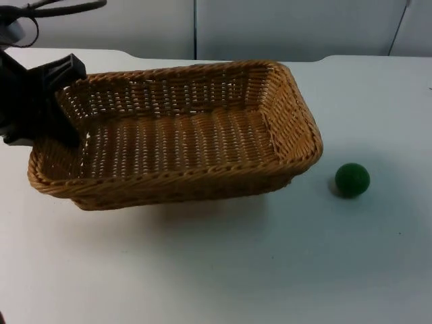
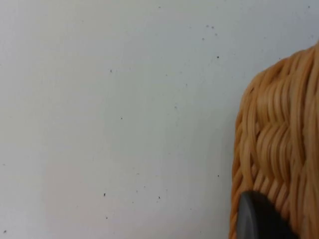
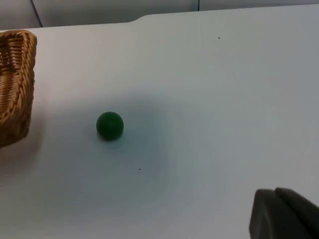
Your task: Pick up the basket with the left hand and place the ball into the basket with the right hand.
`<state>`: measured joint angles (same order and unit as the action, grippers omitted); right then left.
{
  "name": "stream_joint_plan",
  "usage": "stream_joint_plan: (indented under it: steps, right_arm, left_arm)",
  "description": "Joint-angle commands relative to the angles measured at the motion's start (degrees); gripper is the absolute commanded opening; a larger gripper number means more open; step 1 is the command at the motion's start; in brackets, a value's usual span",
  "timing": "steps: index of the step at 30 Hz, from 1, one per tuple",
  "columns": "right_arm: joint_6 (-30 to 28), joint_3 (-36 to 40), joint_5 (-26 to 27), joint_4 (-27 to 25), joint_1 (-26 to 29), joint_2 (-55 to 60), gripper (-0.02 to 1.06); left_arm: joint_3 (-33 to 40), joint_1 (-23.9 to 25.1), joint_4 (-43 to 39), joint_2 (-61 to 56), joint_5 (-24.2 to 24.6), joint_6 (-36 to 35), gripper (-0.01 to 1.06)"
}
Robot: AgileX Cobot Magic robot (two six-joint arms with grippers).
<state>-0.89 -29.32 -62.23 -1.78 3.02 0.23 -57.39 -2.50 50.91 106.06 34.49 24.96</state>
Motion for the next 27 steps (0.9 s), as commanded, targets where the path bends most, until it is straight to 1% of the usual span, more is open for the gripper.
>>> stream_joint_plan:
  steps: [1,27]
  right_arm:
    - [-0.3,0.2,0.4,0.0,0.3,-0.2,0.00]
    - [-0.3,0.2,0.4,0.0,0.3,-0.2,0.00]
  left_arm:
    - [0.1,0.2,2.9,-0.9,0.8,0.4,0.00]
    - [0.1,0.2,2.7,-0.9,0.9,0.4,0.00]
